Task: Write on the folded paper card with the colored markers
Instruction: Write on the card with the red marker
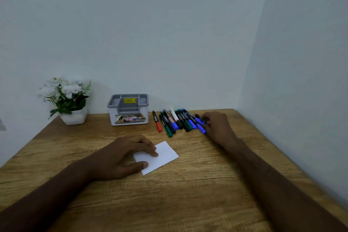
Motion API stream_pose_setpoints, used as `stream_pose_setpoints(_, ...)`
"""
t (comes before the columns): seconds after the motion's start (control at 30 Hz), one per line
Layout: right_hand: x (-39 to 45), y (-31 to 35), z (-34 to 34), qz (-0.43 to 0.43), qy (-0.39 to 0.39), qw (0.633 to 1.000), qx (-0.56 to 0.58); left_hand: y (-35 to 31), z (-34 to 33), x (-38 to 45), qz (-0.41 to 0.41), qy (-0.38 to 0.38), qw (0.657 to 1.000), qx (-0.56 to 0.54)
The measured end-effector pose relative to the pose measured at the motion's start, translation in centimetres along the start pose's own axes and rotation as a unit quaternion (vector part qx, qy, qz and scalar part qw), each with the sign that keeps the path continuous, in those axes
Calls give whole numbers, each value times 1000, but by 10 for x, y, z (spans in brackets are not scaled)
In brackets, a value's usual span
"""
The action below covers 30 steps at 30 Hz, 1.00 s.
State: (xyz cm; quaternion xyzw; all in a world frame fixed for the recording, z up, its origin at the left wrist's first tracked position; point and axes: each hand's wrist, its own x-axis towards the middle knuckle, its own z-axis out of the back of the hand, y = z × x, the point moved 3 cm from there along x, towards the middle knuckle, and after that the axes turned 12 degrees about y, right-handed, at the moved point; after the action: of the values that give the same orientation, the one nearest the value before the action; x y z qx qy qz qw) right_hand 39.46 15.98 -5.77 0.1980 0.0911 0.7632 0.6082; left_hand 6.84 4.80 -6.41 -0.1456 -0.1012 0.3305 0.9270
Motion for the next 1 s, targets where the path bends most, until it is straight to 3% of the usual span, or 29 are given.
stream_pose_setpoints(0.1,-5,-4,5,-17,12,1000,13,-2,-1,0,5,-2,1000,6)
stream_pose_setpoints(0.23,-8,-7,11,-79,35,994,-71,-3,-3,-1,18,2,1000,22)
stream_pose_setpoints(0.3,-12,1,18,-98,9,992,-80,-3,-3,-2,28,4,999,27)
stream_pose_setpoints(0.37,-23,18,28,-63,-42,997,-6,-4,-3,-2,40,4,999,28)
stream_pose_setpoints(0.4,-32,31,31,-35,-55,994,86,-5,-2,-1,54,5,998,29)
stream_pose_setpoints(0.47,-53,64,28,23,3,941,338,-8,-1,0,90,1,995,37)
stream_pose_setpoints(0.53,-69,98,15,71,87,884,454,-15,1,1,109,-21,993,44)
stream_pose_setpoints(0.67,-85,127,-17,104,144,854,489,-26,2,3,138,-62,987,49)
stream_pose_setpoints(0.87,-92,135,-30,98,129,817,553,-20,-3,7,192,-38,975,109)
stream_pose_setpoints(1.0,-96,137,-32,85,134,802,576,-20,-8,9,180,-47,977,106)
